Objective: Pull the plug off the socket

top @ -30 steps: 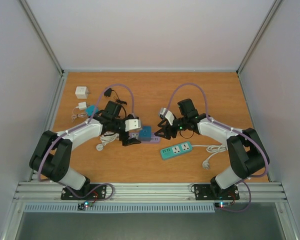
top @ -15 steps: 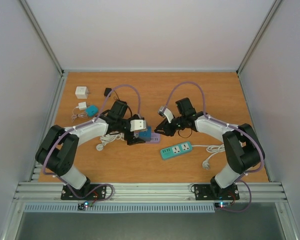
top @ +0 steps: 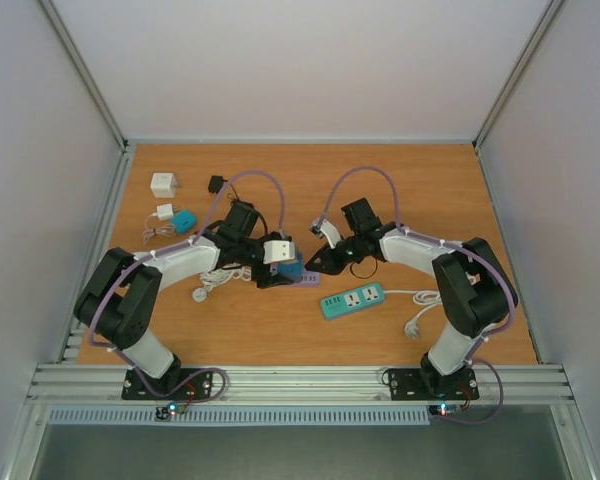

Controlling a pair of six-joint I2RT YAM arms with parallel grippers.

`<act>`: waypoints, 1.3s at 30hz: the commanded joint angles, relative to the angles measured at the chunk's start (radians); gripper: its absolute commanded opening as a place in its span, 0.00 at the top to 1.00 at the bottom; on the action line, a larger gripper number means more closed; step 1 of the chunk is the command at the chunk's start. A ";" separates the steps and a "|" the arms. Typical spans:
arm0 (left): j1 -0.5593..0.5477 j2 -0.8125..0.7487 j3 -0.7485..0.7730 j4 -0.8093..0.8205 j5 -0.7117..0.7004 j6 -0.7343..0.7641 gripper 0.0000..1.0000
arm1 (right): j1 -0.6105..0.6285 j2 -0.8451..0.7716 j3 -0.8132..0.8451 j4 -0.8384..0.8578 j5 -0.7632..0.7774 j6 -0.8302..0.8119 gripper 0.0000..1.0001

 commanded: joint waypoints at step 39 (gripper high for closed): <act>-0.025 -0.112 -0.042 0.122 0.075 -0.042 0.57 | 0.049 0.152 -0.009 -0.056 0.181 0.004 0.84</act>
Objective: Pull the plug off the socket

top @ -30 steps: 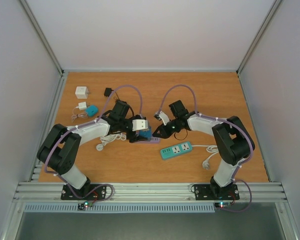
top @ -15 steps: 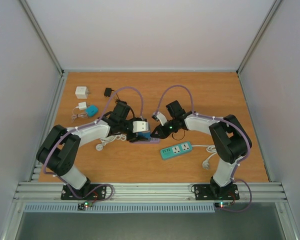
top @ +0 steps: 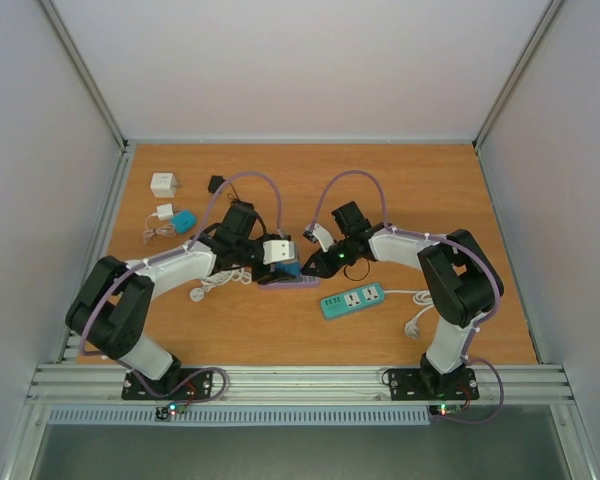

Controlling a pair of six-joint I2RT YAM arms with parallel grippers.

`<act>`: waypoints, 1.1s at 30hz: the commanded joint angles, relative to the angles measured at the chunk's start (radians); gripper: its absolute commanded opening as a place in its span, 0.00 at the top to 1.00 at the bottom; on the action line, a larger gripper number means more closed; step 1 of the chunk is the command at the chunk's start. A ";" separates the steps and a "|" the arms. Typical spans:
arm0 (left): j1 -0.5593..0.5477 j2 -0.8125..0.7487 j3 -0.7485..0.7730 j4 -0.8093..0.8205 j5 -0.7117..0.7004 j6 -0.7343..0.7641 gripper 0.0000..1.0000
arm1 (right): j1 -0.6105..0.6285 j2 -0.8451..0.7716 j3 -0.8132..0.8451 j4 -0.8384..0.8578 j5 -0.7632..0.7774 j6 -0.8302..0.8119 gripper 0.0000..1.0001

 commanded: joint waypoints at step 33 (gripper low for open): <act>0.176 -0.255 0.042 -0.113 0.174 -0.199 0.62 | 0.006 -0.017 -0.012 -0.065 0.060 -0.009 0.78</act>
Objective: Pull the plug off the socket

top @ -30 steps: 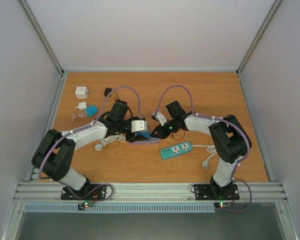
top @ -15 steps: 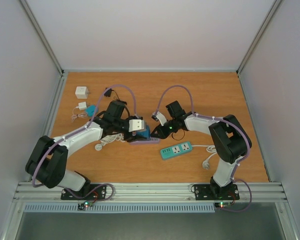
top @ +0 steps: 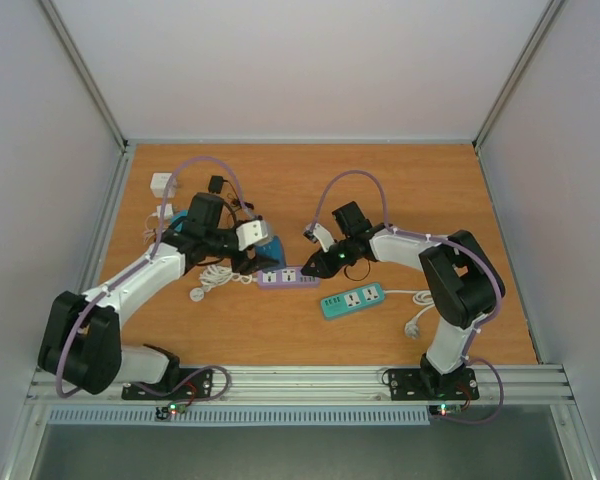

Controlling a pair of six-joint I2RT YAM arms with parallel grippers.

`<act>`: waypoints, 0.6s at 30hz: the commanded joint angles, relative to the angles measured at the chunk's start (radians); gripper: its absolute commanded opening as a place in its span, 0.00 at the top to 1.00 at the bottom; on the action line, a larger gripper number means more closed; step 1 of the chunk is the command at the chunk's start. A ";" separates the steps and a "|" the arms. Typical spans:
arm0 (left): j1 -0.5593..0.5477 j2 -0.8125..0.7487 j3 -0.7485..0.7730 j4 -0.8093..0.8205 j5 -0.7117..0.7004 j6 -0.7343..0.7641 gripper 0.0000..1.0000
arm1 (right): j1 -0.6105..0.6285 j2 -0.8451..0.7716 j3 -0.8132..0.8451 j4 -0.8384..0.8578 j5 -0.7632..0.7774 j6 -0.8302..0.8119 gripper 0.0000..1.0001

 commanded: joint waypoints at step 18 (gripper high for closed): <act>0.360 -0.122 -0.009 0.058 0.061 -0.501 0.61 | 0.006 -0.068 0.148 -0.137 0.020 -0.067 0.65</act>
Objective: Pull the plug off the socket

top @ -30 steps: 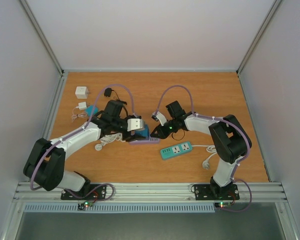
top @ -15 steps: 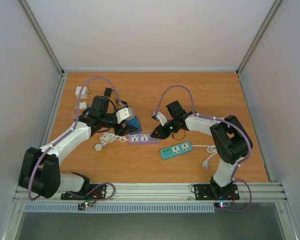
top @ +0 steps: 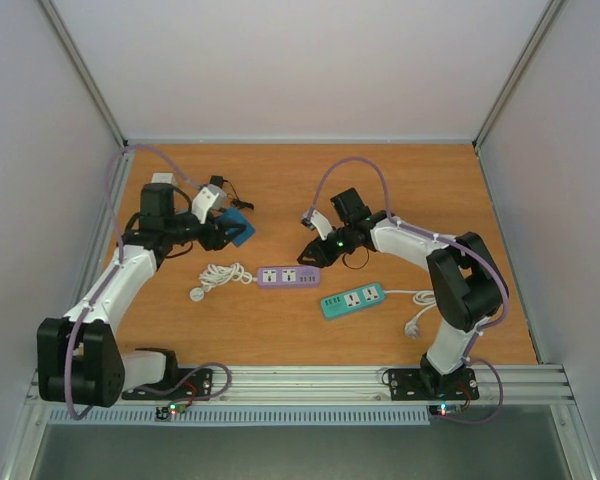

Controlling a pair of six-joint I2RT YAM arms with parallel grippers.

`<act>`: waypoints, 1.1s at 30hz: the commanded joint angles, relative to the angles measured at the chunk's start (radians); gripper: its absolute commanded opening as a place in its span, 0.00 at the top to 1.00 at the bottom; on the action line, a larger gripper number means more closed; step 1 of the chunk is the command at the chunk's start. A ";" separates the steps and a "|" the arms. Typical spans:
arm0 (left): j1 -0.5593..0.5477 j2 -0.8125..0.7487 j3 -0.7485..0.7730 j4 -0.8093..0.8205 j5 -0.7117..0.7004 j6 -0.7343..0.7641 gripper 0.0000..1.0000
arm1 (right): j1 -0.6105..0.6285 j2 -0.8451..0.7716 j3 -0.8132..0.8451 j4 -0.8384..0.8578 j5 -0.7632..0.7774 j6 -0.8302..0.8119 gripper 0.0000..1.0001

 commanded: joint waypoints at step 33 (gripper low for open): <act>0.651 0.331 0.088 -0.486 0.120 0.198 0.58 | 0.006 -0.068 0.082 -0.086 0.006 -0.131 0.61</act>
